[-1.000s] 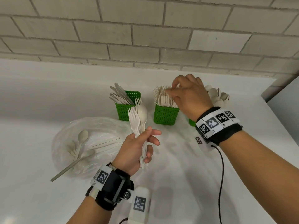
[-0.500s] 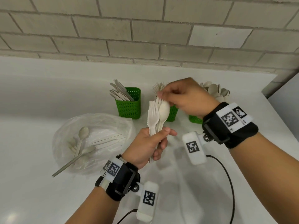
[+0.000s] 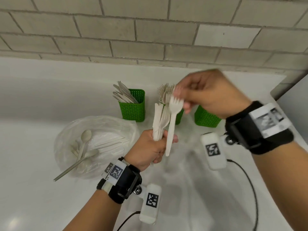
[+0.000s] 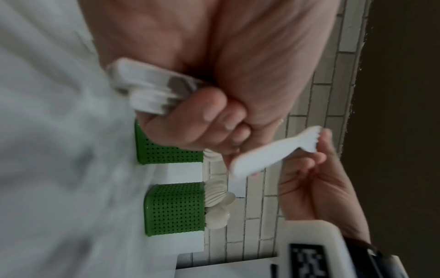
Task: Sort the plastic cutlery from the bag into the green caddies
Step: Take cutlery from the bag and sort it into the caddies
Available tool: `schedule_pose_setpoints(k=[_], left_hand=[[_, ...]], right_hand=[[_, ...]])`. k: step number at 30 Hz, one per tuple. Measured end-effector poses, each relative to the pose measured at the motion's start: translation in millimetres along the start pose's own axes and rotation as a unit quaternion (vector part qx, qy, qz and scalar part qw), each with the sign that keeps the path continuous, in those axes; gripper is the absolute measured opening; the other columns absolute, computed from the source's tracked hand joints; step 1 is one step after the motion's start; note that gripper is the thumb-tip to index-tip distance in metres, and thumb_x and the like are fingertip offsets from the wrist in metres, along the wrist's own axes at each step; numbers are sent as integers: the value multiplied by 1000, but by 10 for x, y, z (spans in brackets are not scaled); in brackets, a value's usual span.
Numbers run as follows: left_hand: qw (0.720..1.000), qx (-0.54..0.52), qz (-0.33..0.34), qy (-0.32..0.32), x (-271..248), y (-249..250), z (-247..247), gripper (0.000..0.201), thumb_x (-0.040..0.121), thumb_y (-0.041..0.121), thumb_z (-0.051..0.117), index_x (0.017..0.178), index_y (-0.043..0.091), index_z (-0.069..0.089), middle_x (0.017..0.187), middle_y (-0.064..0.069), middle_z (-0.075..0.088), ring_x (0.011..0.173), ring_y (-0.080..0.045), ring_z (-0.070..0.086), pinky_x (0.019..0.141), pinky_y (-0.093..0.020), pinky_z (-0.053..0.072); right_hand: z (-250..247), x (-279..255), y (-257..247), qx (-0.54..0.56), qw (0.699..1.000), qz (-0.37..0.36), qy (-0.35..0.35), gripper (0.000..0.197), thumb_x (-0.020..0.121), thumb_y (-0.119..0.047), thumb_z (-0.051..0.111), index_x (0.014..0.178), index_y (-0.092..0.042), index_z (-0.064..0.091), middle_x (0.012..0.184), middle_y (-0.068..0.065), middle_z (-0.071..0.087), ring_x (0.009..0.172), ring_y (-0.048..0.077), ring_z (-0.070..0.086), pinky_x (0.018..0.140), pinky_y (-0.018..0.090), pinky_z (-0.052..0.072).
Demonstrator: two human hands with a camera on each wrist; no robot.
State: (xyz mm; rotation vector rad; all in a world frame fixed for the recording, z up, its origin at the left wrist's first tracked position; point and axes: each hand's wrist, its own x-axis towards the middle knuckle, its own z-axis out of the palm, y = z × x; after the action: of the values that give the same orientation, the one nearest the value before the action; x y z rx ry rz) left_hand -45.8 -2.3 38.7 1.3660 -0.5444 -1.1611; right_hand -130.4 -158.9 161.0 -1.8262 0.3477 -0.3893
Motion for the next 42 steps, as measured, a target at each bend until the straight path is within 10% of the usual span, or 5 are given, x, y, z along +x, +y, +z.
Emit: schedule_pose_setpoints(k=[12, 24, 28, 35, 42], left_hand=[[1000, -7, 9, -29, -19, 11, 72, 15, 82, 3, 72, 71, 10, 65, 45, 1, 37, 32, -9, 23, 38, -15, 16], [993, -27, 20, -112, -48, -37, -17, 54, 77, -15, 67, 56, 19, 32, 46, 1, 34, 27, -10, 25, 35, -13, 21], [990, -45, 22, -135, -78, -21, -47, 36, 71, -14, 53, 61, 18, 41, 56, -8, 29, 28, -10, 24, 35, -11, 23], [965, -159, -12, -211, -74, 6, -82, 4, 64, 12, 55, 65, 9, 55, 53, -6, 30, 30, -9, 27, 35, -10, 20], [979, -191, -58, 45, 40, -102, -152, 50, 94, 55, 44, 68, 14, 53, 53, -1, 36, 30, -8, 25, 33, -11, 14]], right_hand=[[62, -33, 207, -93, 990, 77, -68, 30, 68, 1, 83, 96, -2, 72, 78, 18, 71, 68, 27, 70, 73, 44, 61], [-58, -135, 205, -107, 988, 42, -99, 34, 62, -7, 87, 93, -8, 74, 74, 1, 70, 68, 14, 66, 73, 24, 57], [-110, -165, 213, -140, 982, 22, -121, 30, 60, -27, 87, 85, -17, 73, 88, 9, 69, 83, 29, 66, 79, 48, 55], [-203, -179, 164, -37, 988, 36, -147, 20, 64, -6, 79, 82, -4, 69, 73, 8, 72, 66, 20, 67, 67, 26, 57], [-579, -31, 56, 5, 998, 3, 67, 18, 64, -7, 78, 79, -7, 70, 75, 7, 75, 71, 20, 71, 65, 27, 60]])
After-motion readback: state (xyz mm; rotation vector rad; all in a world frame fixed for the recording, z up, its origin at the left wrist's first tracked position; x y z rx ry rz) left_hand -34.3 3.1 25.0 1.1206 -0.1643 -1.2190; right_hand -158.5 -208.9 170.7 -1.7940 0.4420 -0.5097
